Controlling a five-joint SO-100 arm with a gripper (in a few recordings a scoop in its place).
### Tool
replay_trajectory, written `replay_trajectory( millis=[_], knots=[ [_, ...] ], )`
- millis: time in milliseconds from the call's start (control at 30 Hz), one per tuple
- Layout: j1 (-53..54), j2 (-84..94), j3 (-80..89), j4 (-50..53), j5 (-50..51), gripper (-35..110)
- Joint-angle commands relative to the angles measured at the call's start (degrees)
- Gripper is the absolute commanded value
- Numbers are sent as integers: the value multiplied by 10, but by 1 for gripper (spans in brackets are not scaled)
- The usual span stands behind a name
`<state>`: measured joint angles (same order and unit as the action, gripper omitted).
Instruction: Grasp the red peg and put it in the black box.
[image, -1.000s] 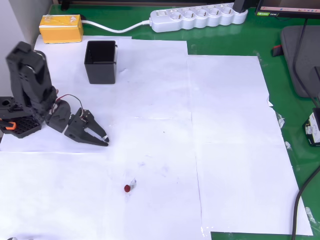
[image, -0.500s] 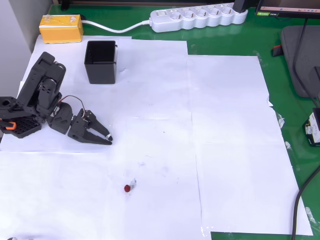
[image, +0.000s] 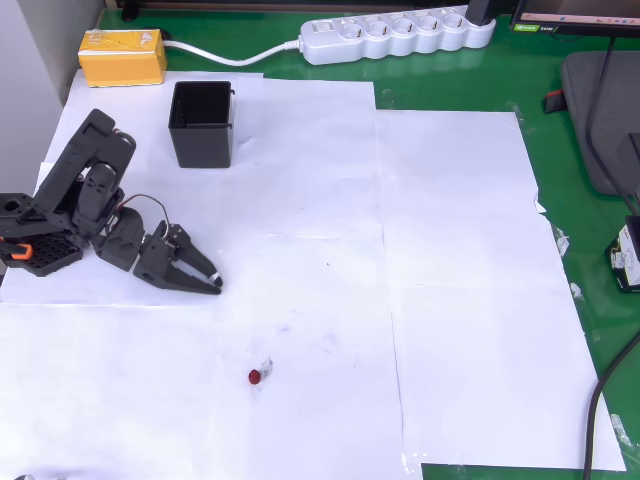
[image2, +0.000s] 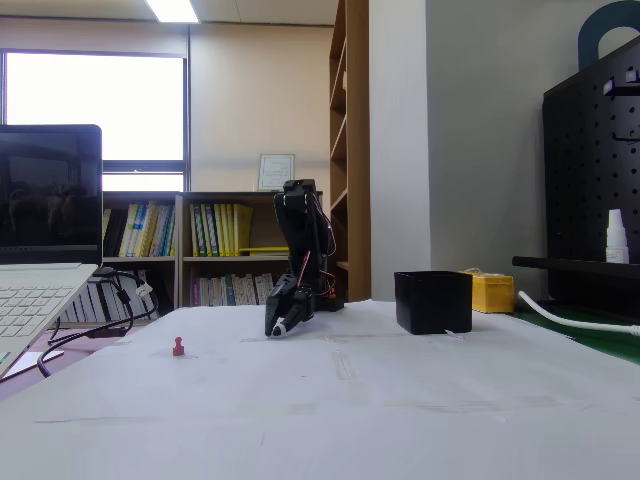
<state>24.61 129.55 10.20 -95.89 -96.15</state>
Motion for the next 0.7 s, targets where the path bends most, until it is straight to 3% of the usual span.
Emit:
replay_trajectory(
  millis=[0, 367, 667],
  knots=[
    [24, -4, 6, -7, 11, 0],
    [71, -71, 12, 74, 74, 0],
    [120, -84, 42, 120, 66, 0]
  ],
)
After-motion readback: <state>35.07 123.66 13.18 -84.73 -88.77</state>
